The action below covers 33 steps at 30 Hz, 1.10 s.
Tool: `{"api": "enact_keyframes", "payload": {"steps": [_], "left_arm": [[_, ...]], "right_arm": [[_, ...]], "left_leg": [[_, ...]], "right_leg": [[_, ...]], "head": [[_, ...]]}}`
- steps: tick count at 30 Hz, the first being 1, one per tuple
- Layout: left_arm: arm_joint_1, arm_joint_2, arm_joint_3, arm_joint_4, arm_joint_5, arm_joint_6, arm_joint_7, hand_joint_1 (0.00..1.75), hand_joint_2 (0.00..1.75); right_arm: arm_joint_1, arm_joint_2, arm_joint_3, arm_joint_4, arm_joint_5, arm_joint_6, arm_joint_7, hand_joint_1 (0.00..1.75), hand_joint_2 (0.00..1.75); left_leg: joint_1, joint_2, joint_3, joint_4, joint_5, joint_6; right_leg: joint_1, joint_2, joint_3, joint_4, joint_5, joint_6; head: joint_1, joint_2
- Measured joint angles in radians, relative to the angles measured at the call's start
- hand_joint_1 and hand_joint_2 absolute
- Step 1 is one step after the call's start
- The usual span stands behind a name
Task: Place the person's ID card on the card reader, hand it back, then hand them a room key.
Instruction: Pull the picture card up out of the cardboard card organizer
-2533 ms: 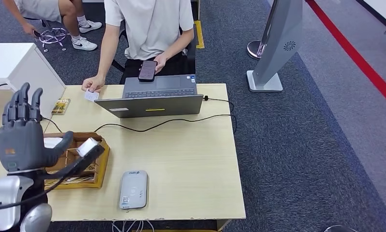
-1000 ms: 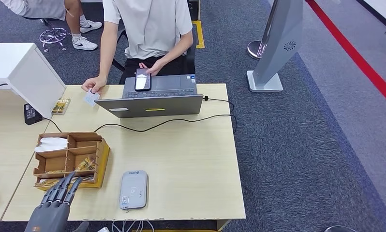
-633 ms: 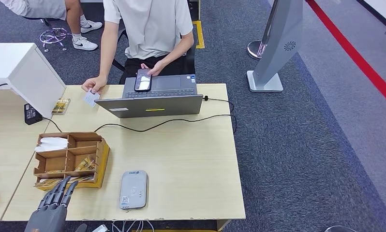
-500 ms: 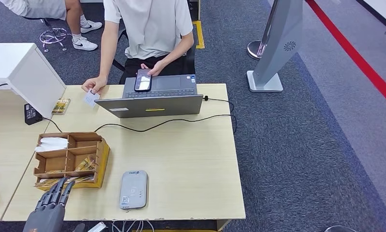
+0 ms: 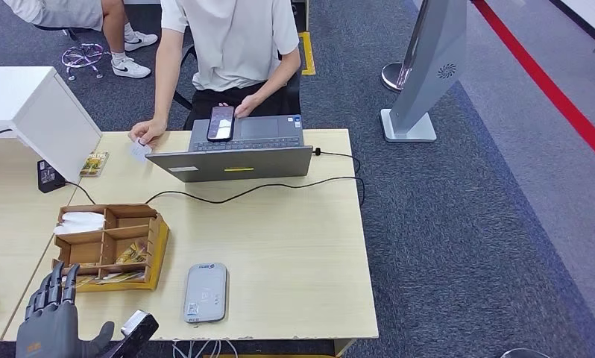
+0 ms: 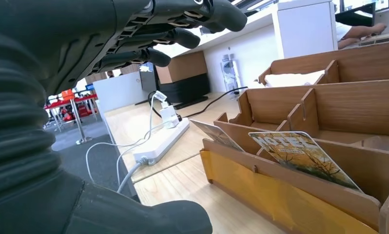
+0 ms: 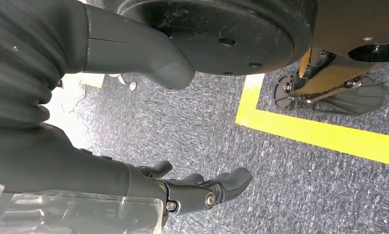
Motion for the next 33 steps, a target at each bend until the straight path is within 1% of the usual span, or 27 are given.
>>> {"api": "enact_keyframes", "payload": {"steps": [4,8,14,22,26,28,33], "left_arm": [[0.001,-0.046,0.031,0.011,-0.033,0.008,-0.034,0.0,1.75],[0.001,-0.073,0.051,0.017,-0.04,0.008,-0.04,0.0,1.75],[0.001,-0.091,0.061,0.022,-0.042,0.008,-0.042,0.0,1.75],[0.001,-0.1,0.068,0.026,-0.042,0.008,-0.044,0.0,1.75],[-0.001,-0.116,0.077,0.031,-0.07,0.007,-0.072,0.0,1.75],[-0.013,-0.134,0.087,0.047,-0.094,0.002,-0.089,0.0,1.75],[-0.072,-0.187,0.114,0.126,-0.135,-0.005,-0.114,0.0,1.75]], "right_arm": [[0.002,0.004,-0.001,-0.008,0.002,0.001,0.0,0.0,1.75],[0.004,0.007,-0.002,-0.015,0.002,0.002,0.0,0.0,1.75],[0.006,0.01,-0.004,-0.022,0.002,0.003,0.0,0.0,1.75],[0.008,0.012,-0.005,-0.026,0.003,0.004,0.0,0.0,1.75],[0.008,0.013,-0.006,-0.029,0.023,0.007,0.0,0.0,1.75],[0.007,0.015,-0.006,-0.033,0.04,0.012,0.001,0.0,1.75],[0.006,0.019,-0.009,-0.041,0.069,0.018,0.003,0.0,1.75]], "left_leg": [[0.0,0.0,0.0,0.0,0.0,0.0],[0.0,0.0,0.0,0.0,0.0,0.0],[0.0,0.0,0.0,0.0,0.0,0.0],[0.0,0.0,0.0,0.0,0.0,0.0],[0.0,0.0,0.0,0.0,0.0,0.0],[0.0,-0.001,0.0,0.0,0.0,0.0],[0.0,-0.002,0.0,0.0,0.0,0.0]], "right_leg": [[0.0,0.0,0.0,0.0,0.0,0.0],[0.0,0.0,0.0,0.0,0.0,0.0],[0.0,0.0,0.001,0.0,0.0,0.0],[0.0,-0.001,0.001,0.0,0.0,0.0],[0.0,-0.001,0.001,0.0,0.0,0.0],[0.0,-0.001,0.0,0.0,0.0,0.0],[0.0,-0.002,0.001,0.0,0.0,0.0]], "head": [[0.0,0.0],[0.0,0.0],[0.0,0.0],[0.0,0.0],[0.0,0.0],[0.0,0.0],[0.0,0.0]]}}
